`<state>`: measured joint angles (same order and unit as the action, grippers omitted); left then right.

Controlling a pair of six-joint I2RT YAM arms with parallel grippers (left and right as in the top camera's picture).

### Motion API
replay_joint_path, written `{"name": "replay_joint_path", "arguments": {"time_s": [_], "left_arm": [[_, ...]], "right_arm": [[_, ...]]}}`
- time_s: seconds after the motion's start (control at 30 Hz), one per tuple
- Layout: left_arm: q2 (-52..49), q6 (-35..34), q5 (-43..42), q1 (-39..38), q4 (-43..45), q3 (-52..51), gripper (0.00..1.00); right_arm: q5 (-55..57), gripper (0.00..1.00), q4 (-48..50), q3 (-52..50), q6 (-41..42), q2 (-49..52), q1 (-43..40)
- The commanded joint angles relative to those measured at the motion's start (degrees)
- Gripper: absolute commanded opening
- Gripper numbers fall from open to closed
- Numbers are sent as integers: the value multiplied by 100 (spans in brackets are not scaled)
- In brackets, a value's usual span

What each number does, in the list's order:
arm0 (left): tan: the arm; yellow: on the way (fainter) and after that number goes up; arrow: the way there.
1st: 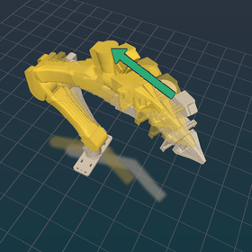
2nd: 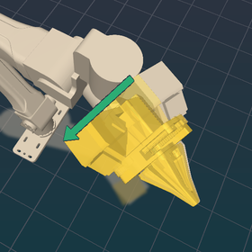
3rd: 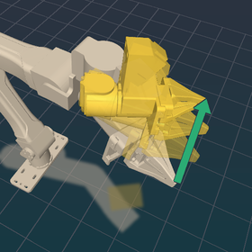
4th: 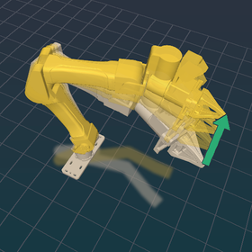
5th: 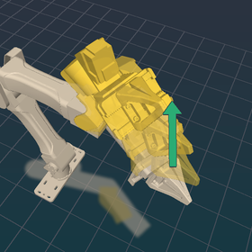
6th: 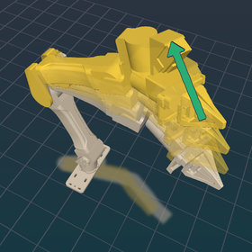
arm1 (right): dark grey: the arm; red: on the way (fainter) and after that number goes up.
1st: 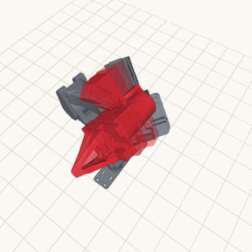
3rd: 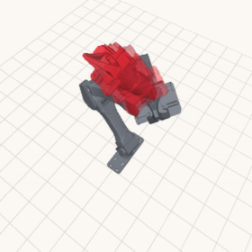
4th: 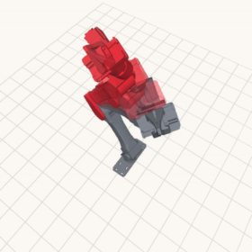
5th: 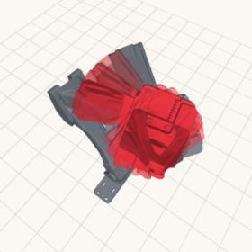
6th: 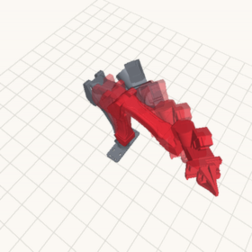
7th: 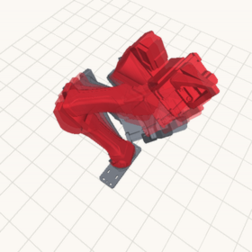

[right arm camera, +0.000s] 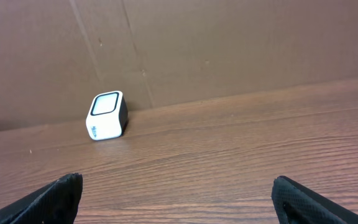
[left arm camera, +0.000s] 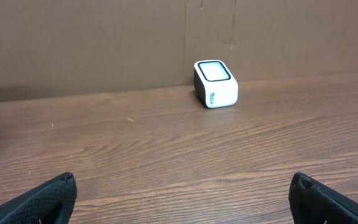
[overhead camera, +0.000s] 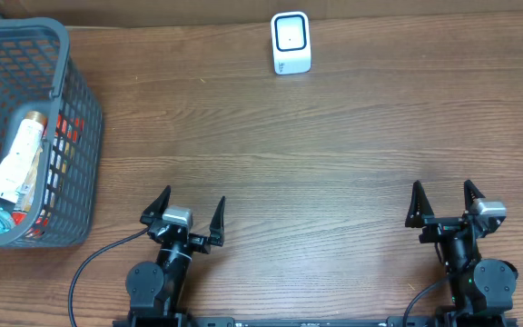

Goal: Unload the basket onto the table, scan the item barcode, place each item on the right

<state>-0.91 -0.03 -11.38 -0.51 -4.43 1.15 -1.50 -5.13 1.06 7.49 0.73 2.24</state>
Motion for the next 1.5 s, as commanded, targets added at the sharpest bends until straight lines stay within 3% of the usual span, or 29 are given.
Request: {"name": "replay_joint_path", "arguments": {"time_s": [0.0,1.47], "left_arm": [[22,-79,37,-22,24,-46,100],[22,-81,271,-17,87,-39,100]], "right_arm": [[11,100,35,-59,-9,-50,11],[-15,100,37,-57,-4,-50,11]]}}
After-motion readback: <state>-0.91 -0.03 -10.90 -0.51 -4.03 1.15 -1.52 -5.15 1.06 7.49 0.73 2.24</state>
